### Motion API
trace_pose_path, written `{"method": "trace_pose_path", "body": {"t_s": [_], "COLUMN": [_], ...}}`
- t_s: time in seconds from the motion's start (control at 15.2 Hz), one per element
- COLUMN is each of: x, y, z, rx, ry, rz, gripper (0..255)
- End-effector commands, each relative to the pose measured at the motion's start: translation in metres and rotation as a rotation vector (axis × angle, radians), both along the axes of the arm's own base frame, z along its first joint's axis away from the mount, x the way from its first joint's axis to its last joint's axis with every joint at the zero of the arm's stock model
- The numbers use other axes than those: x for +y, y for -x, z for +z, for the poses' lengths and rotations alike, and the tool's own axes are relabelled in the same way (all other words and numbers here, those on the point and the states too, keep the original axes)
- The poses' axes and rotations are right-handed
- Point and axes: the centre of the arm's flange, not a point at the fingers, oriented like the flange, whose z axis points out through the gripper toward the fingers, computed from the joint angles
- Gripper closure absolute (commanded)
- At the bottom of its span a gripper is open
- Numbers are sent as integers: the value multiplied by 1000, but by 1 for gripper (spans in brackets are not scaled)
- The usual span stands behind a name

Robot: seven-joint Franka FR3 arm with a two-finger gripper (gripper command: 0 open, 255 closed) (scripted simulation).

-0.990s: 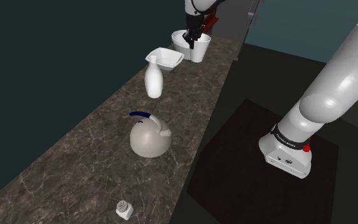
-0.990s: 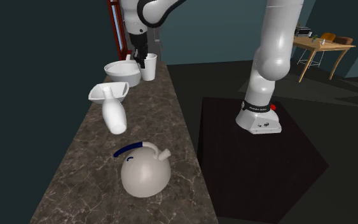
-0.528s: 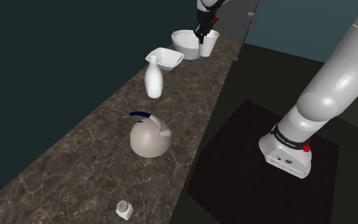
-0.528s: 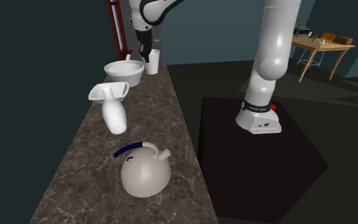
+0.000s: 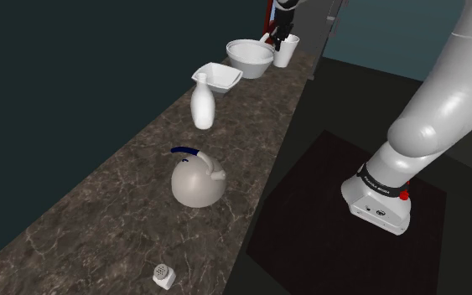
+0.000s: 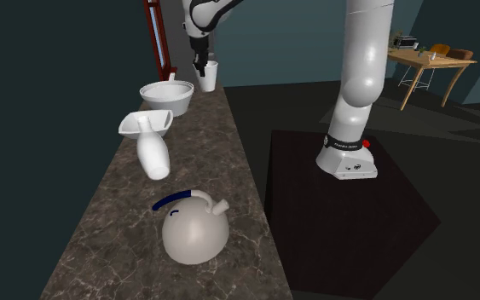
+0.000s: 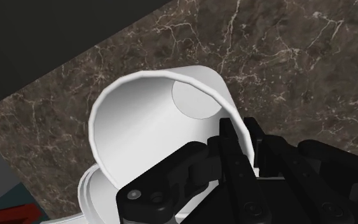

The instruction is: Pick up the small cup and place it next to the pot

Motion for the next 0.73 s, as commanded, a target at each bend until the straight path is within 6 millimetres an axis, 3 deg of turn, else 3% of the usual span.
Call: {"method": "trace_pose_path", "body": {"t_s": [0.0,0.66], "x": [-26,-153], "y": [-2,-9], "z": [2,2], "rx": [0,0], "ry": [0,0], "rz": [1,1], "gripper": [255,255]}}
